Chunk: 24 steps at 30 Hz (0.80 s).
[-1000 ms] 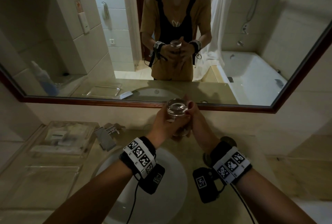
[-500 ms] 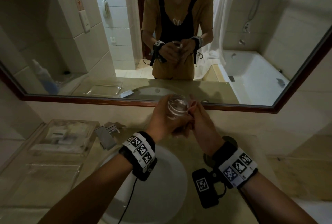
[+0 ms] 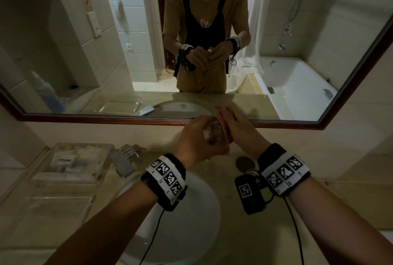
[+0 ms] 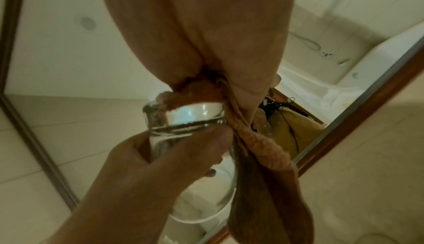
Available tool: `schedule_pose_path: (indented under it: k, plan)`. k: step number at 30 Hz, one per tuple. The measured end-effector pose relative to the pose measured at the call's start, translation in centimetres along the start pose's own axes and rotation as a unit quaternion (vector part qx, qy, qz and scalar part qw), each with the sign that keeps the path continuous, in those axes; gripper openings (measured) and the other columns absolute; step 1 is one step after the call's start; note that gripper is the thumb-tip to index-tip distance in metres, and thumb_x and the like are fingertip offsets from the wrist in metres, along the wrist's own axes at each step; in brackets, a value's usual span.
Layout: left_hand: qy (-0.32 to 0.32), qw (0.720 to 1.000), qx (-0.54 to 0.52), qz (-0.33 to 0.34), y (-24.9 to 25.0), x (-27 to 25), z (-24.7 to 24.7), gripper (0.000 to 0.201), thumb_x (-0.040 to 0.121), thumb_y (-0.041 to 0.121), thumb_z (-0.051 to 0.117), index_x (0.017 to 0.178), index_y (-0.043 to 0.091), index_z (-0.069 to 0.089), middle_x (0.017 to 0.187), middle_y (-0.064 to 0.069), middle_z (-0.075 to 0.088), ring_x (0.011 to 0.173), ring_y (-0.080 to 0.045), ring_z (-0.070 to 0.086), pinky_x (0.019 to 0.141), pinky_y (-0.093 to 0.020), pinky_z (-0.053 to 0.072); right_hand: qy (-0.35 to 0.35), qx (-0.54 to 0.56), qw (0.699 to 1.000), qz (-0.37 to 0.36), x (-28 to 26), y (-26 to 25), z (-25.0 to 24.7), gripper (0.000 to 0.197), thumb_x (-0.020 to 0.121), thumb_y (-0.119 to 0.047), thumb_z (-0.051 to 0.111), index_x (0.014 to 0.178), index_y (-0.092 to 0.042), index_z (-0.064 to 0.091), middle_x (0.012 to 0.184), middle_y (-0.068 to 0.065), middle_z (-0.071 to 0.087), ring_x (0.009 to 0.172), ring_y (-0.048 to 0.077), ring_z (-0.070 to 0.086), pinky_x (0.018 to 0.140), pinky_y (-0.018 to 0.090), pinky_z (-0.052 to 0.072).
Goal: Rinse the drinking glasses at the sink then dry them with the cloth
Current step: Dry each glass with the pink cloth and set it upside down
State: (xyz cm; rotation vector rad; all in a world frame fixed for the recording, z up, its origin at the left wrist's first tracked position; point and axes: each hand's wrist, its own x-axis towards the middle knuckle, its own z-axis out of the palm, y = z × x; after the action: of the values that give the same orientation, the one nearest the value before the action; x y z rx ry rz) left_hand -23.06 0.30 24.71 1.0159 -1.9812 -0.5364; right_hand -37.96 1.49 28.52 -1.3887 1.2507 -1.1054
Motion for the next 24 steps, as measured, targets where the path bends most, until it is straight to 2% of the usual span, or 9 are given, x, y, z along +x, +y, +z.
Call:
schedule_pose_path:
  k: [2, 5, 8, 10, 12, 15, 18, 22, 24]
  plan:
    - [0.001, 1.000, 0.015, -0.011, -0.2, 0.2, -0.3, 0.068, 0.058, 0.039, 0.086, 0.116, 0.012, 0.061, 0.107, 0.000, 0.065, 0.093, -0.015, 0.059, 0.082, -0.031, 0.050, -0.017, -0.004, 1.000, 0.012, -0.2, 0.1, 0.0, 0.026, 0.102, -0.040, 0.040, 0.122, -0.034, 0.055, 0.112, 0.001, 0.067, 0.106, 0.015, 0.064, 0.092, 0.032, 0.053]
    - [-0.008, 0.999, 0.029, -0.024, -0.6, 0.5, -0.5, 0.064, 0.060, 0.035, 0.086, 0.114, 0.011, 0.062, 0.106, 0.000, 0.065, 0.091, -0.014, 0.059, 0.082, -0.035, 0.052, -0.055, -0.001, 0.998, 0.011, -0.4, 0.3, -0.1, 0.036, 0.098, -0.038, 0.051, 0.133, -0.030, 0.050, 0.114, -0.003, 0.065, 0.103, 0.009, 0.065, 0.085, 0.024, 0.055]
    - [-0.025, 0.998, 0.050, -0.025, -0.3, 0.8, -0.5, 0.056, 0.061, 0.036, 0.084, 0.110, 0.016, 0.063, 0.102, 0.003, 0.064, 0.087, -0.011, 0.058, 0.079, -0.031, 0.052, -0.056, -0.003, 0.998, 0.016, -0.4, 0.7, -0.2, 0.040, 0.092, -0.039, 0.062, 0.129, -0.033, 0.051, 0.118, 0.000, 0.064, 0.107, 0.015, 0.064, 0.089, 0.034, 0.056]
    - [-0.031, 0.997, 0.061, -0.029, -0.2, 1.0, -0.5, 0.055, 0.063, 0.036, 0.082, 0.111, 0.017, 0.062, 0.101, 0.004, 0.063, 0.085, -0.010, 0.057, 0.079, -0.032, 0.052, -0.035, -0.008, 0.999, 0.013, -0.3, 0.8, 0.0, 0.027, 0.093, -0.039, 0.060, 0.120, -0.035, 0.055, 0.112, 0.003, 0.067, 0.100, 0.019, 0.067, 0.090, 0.040, 0.057]
    - [-0.042, 0.997, 0.054, -0.029, -0.1, 1.2, -0.6, 0.061, 0.062, 0.037, 0.082, 0.116, 0.018, 0.059, 0.104, 0.004, 0.063, 0.087, -0.010, 0.057, 0.082, -0.033, 0.052, -0.001, 0.012, 1.000, 0.010, -0.3, 0.9, 0.3, 0.019, 0.097, -0.034, 0.055, 0.114, -0.026, 0.059, 0.103, 0.005, 0.069, 0.089, 0.019, 0.069, 0.084, 0.041, 0.059]
    - [-0.064, 0.997, 0.025, -0.018, 0.3, 1.7, -0.6, 0.074, 0.060, 0.039, 0.084, 0.125, 0.021, 0.052, 0.112, 0.005, 0.063, 0.097, -0.009, 0.061, 0.089, -0.034, 0.053, 0.056, 0.035, 0.998, 0.025, -0.4, 1.8, 0.6, 0.028, 0.099, -0.033, 0.049, 0.107, -0.009, 0.059, 0.096, 0.010, 0.064, 0.080, 0.020, 0.063, 0.072, 0.037, 0.054]
    - [-0.072, 0.997, 0.010, 0.013, 1.3, 2.4, -0.7, 0.077, 0.062, 0.034, 0.085, 0.129, 0.019, 0.050, 0.113, 0.002, 0.063, 0.099, -0.009, 0.061, 0.091, -0.031, 0.052, 0.084, 0.172, 0.979, 0.062, -0.6, 3.0, 0.9, 0.038, 0.081, -0.042, 0.055, 0.093, -0.007, 0.063, 0.089, 0.015, 0.059, 0.076, 0.026, 0.055, 0.066, 0.037, 0.046]
    - [-0.080, 0.996, 0.004, 0.047, 1.2, 2.6, -0.4, 0.075, 0.066, 0.036, 0.082, 0.131, 0.022, 0.047, 0.121, 0.001, 0.055, 0.104, -0.010, 0.056, 0.090, -0.034, 0.051, 0.091, 0.315, 0.938, 0.111, -1.3, 3.5, 1.1, 0.036, 0.101, -0.031, 0.041, 0.090, -0.009, 0.066, 0.082, 0.010, 0.066, 0.074, 0.020, 0.061, 0.065, 0.031, 0.052]
    - [-0.057, 0.998, -0.007, 0.032, 0.5, 2.0, 0.0, 0.076, 0.066, 0.044, 0.080, 0.131, 0.028, 0.043, 0.127, 0.002, 0.047, 0.108, -0.013, 0.052, 0.091, -0.028, 0.047, 0.106, 0.341, 0.926, 0.122, -1.3, 3.8, 0.5, 0.040, 0.101, -0.031, 0.040, 0.087, -0.002, 0.064, 0.084, 0.008, 0.068, 0.077, 0.019, 0.065, 0.068, 0.032, 0.056]
